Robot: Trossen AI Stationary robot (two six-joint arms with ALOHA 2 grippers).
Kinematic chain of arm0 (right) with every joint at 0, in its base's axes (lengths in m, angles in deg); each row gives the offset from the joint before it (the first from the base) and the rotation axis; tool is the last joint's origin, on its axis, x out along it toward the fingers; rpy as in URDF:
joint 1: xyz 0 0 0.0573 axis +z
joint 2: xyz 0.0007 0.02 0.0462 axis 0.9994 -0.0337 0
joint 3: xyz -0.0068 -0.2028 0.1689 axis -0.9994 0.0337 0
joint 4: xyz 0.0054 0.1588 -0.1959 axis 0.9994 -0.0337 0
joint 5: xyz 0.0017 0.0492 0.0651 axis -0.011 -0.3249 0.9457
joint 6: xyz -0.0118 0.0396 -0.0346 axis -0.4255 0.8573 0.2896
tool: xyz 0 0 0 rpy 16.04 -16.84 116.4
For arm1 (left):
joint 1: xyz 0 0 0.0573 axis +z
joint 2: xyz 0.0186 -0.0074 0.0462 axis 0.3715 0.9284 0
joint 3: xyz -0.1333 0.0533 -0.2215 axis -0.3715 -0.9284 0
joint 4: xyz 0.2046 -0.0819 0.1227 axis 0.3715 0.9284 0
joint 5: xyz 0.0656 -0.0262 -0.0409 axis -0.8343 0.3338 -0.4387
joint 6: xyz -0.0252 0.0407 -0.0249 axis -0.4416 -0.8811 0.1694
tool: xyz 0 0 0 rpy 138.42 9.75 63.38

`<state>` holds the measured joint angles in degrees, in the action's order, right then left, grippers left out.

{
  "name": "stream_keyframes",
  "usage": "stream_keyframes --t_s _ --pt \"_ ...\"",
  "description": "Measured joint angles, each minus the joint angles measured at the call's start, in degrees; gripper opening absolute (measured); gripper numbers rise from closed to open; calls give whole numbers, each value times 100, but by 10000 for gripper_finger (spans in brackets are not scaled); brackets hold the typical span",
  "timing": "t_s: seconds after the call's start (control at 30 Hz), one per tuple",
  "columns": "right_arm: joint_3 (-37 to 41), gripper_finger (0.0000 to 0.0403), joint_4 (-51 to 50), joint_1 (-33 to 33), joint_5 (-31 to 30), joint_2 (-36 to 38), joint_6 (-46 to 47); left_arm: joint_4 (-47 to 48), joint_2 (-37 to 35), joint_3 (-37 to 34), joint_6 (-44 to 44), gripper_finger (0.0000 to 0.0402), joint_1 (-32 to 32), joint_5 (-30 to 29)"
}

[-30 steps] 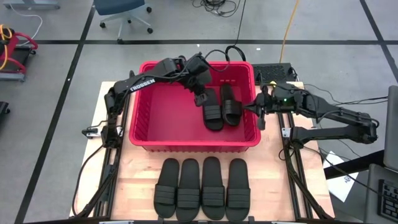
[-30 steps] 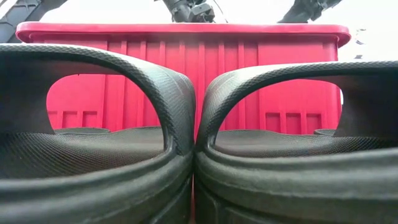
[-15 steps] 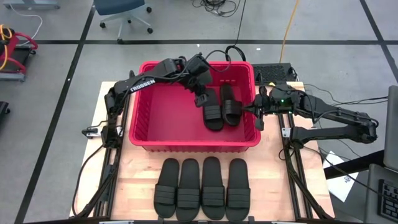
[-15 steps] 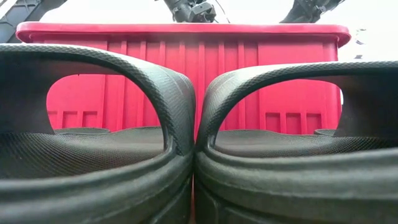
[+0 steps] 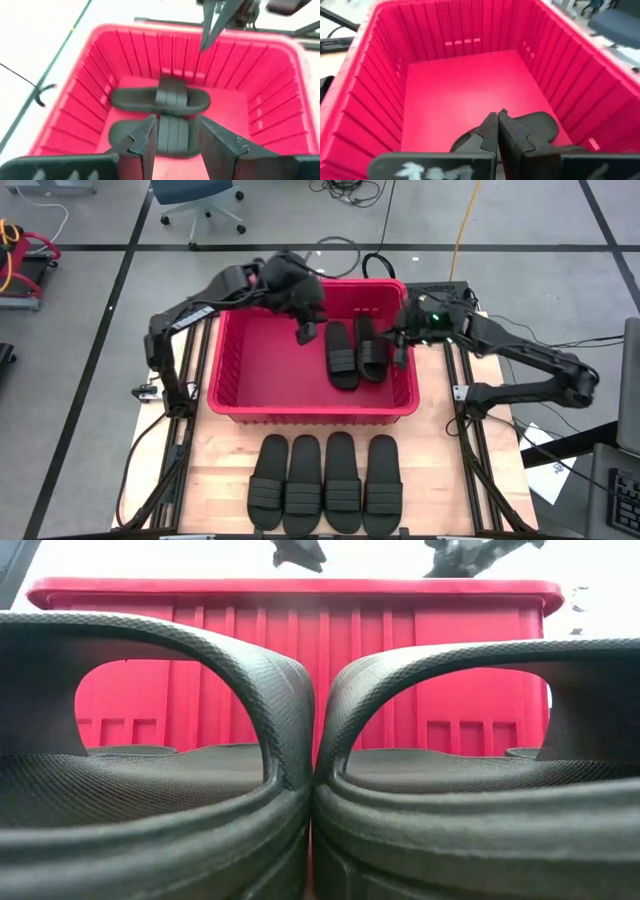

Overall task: Pick and place slides into bin
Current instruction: Put the black slide into the red bin

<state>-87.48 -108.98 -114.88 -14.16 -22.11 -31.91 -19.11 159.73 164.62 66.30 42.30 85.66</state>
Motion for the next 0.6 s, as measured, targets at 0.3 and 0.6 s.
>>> stream_keyframes --t_s 0.3,0.6 --pt "-1508 0 -895 -203 231 -1871 -570 -14 -569 2 134 133 -157 -564" --pt "-2012 0 -1044 -212 231 -3015 -616 6 -812 2 227 133 -188 -667"
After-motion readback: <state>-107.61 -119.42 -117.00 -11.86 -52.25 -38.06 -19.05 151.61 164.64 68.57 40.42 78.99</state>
